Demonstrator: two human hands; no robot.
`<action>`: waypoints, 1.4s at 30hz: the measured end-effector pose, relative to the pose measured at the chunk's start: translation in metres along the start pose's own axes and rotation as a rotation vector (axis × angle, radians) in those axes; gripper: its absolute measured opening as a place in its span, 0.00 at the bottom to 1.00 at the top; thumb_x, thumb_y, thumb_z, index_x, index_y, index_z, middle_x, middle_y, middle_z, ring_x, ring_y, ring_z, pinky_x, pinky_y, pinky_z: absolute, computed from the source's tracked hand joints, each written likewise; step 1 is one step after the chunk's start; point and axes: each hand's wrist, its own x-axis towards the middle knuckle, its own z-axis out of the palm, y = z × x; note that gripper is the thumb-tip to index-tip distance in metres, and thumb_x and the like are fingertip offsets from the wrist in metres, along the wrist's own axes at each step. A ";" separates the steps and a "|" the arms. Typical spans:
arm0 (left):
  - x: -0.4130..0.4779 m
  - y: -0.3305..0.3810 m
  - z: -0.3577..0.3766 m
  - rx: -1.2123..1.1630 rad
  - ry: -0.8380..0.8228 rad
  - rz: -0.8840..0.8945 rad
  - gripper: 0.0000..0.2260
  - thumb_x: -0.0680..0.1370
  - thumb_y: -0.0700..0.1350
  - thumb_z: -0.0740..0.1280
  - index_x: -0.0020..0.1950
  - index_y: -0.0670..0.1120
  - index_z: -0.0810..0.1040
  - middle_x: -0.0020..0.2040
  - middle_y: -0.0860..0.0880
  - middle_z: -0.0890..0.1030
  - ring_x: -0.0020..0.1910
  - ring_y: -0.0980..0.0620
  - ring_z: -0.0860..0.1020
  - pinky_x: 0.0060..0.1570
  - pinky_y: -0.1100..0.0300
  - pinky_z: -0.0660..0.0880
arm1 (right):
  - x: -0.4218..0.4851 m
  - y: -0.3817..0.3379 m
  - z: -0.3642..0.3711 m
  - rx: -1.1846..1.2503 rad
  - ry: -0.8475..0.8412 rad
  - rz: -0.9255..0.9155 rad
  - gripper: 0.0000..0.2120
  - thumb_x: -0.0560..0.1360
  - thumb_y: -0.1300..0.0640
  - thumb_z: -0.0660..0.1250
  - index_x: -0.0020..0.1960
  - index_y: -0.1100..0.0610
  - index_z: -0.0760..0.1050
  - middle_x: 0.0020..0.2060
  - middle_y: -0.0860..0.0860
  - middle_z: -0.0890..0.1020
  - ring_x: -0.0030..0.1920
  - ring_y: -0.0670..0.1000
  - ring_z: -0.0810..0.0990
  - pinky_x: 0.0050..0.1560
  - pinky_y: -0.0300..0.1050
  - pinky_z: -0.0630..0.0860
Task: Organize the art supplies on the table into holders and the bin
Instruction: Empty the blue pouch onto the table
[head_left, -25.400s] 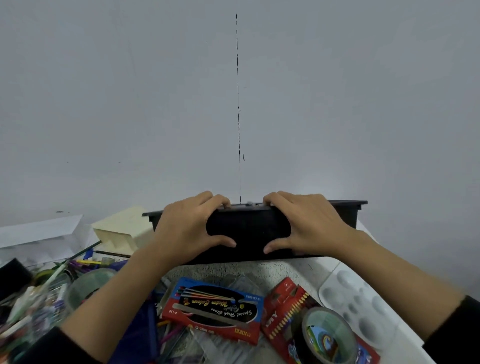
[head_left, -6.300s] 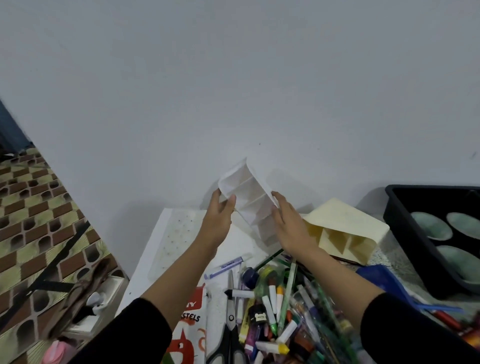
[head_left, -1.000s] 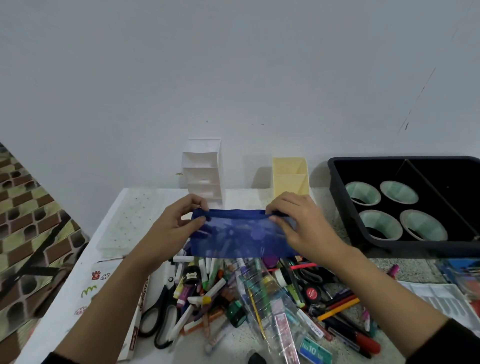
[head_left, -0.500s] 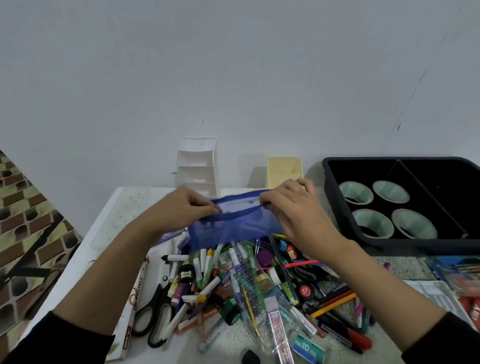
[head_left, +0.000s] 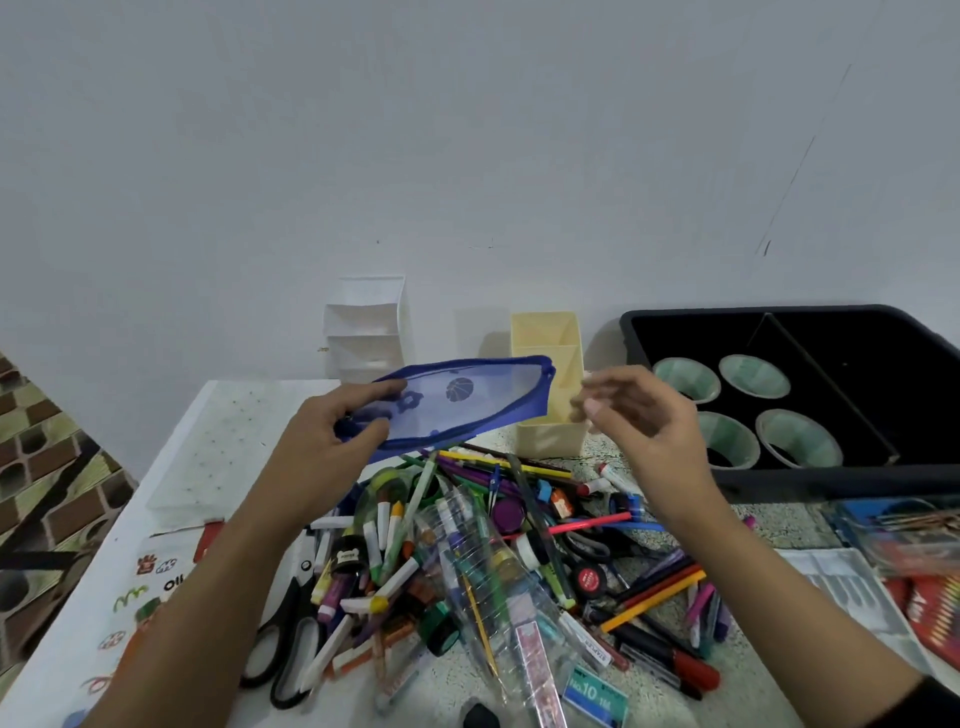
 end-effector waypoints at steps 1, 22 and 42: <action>-0.002 -0.001 0.001 -0.007 0.018 0.001 0.16 0.80 0.38 0.66 0.61 0.55 0.82 0.56 0.55 0.83 0.55 0.57 0.79 0.42 0.72 0.74 | 0.000 0.004 0.000 -0.096 -0.017 0.029 0.03 0.79 0.63 0.69 0.51 0.57 0.80 0.41 0.54 0.84 0.43 0.53 0.83 0.48 0.50 0.81; -0.025 -0.022 -0.023 0.056 0.144 -0.089 0.14 0.81 0.41 0.66 0.62 0.57 0.81 0.55 0.64 0.80 0.51 0.62 0.78 0.43 0.72 0.70 | -0.006 0.037 0.034 -0.810 -0.284 0.253 0.08 0.72 0.54 0.72 0.35 0.53 0.77 0.29 0.48 0.80 0.34 0.50 0.79 0.37 0.51 0.79; -0.032 -0.023 -0.054 -0.072 0.065 -0.206 0.22 0.78 0.34 0.68 0.62 0.60 0.81 0.52 0.57 0.84 0.53 0.52 0.81 0.53 0.59 0.78 | 0.048 -0.038 0.148 -0.389 -0.480 -0.247 0.07 0.82 0.60 0.64 0.56 0.55 0.80 0.46 0.49 0.85 0.47 0.49 0.82 0.50 0.42 0.78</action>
